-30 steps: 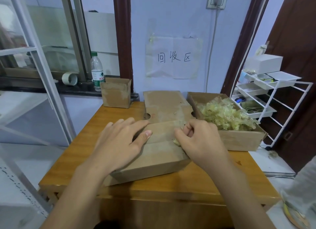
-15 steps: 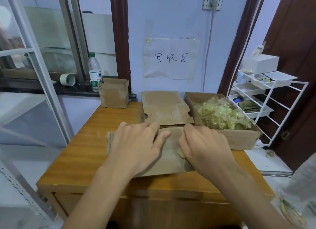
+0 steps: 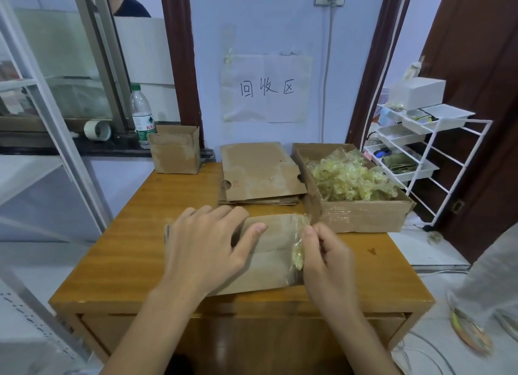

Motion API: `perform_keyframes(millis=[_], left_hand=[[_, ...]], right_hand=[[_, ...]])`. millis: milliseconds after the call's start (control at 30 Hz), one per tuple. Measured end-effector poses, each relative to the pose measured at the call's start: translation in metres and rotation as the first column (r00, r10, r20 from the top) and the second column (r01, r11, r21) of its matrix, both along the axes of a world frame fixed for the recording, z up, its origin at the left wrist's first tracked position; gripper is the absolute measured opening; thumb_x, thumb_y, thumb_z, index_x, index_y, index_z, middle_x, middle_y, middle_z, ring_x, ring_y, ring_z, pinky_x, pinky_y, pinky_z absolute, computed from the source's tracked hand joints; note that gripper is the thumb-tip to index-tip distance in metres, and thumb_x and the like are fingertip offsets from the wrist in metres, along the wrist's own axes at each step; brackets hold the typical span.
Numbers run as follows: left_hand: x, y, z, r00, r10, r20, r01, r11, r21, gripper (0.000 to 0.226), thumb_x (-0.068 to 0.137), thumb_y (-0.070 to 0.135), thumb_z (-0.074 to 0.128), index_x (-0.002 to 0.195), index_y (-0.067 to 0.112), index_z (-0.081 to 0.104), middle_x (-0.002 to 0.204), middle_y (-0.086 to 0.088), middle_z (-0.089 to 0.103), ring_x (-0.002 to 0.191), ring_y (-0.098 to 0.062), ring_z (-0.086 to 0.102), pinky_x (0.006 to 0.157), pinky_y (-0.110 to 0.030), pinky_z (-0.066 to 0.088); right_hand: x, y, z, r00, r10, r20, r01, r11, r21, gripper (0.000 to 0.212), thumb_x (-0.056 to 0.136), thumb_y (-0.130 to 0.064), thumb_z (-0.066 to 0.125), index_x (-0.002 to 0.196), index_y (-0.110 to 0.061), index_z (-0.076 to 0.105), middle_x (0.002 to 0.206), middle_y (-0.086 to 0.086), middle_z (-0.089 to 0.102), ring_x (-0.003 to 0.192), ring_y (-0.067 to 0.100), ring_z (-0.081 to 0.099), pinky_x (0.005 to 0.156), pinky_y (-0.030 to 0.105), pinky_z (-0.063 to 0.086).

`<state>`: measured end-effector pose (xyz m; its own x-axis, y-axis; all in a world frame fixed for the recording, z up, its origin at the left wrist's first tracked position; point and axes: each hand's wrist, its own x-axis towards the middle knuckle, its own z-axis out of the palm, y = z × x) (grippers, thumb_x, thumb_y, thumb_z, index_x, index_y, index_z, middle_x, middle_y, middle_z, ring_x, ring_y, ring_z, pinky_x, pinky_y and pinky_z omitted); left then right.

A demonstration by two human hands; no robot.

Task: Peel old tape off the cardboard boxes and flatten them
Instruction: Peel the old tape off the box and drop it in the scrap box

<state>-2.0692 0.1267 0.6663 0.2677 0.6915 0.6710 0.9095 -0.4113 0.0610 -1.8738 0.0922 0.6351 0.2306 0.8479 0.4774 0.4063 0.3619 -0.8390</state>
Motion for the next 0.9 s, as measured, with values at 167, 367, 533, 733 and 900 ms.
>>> perform_keyframes(millis=[167,367,533,733,900], left_hand=[[-0.004,-0.012,-0.020,0.998,-0.047,0.036,0.044,0.996,0.075,0.044,0.103,0.060,0.045,0.100,0.030,0.077,0.085,0.014,0.072,0.074,-0.011,0.062,0.065,-0.035,0.047],[-0.003,-0.019,-0.031,0.998,-0.061,0.005,0.060,0.988,0.143,0.040,0.101,0.056,0.052,0.100,0.025,0.079,0.095,0.009,0.076,0.082,-0.017,0.068,0.069,-0.033,0.046],[-0.002,-0.020,-0.032,0.998,-0.060,0.014,0.058,0.992,0.112,0.041,0.101,0.056,0.052,0.102,0.025,0.080,0.098,0.009,0.077,0.086,-0.018,0.070,0.072,-0.035,0.049],[-0.003,-0.016,-0.024,0.998,-0.046,0.041,0.045,0.998,0.034,0.046,0.103,0.059,0.045,0.106,0.028,0.078,0.093,0.011,0.074,0.081,-0.014,0.066,0.068,-0.035,0.048],[-0.004,-0.013,-0.024,0.998,-0.030,0.054,0.030,0.999,0.014,0.046,0.103,0.060,0.045,0.107,0.028,0.077,0.093,0.012,0.073,0.082,-0.012,0.065,0.068,-0.032,0.046]], right_hand=[[0.002,-0.016,-0.013,0.984,0.130,-0.118,-0.131,0.991,0.004,0.041,0.106,-0.034,0.047,0.066,-0.028,0.047,0.061,-0.005,0.050,0.057,0.012,0.045,0.051,0.031,0.038],[0.009,-0.024,-0.016,0.977,0.214,0.008,-0.214,0.972,0.096,0.043,0.105,-0.046,0.038,0.074,-0.021,0.052,0.068,-0.009,0.052,0.060,0.010,0.048,0.054,0.025,0.038],[0.007,-0.020,-0.021,0.985,0.089,0.146,-0.097,0.994,0.047,0.033,0.104,-0.034,0.048,0.073,-0.025,0.047,0.069,-0.008,0.052,0.059,0.013,0.049,0.054,0.017,0.035],[0.004,-0.021,-0.021,0.984,0.099,-0.146,-0.109,0.992,-0.062,0.040,0.109,-0.022,0.047,0.069,-0.019,0.049,0.064,-0.007,0.052,0.056,0.005,0.045,0.051,0.020,0.037],[-0.001,-0.024,-0.019,0.900,0.092,-0.426,-0.175,0.972,-0.159,0.044,0.109,-0.017,0.044,0.066,-0.021,0.050,0.070,0.001,0.052,0.067,0.017,0.048,0.063,0.029,0.043]])
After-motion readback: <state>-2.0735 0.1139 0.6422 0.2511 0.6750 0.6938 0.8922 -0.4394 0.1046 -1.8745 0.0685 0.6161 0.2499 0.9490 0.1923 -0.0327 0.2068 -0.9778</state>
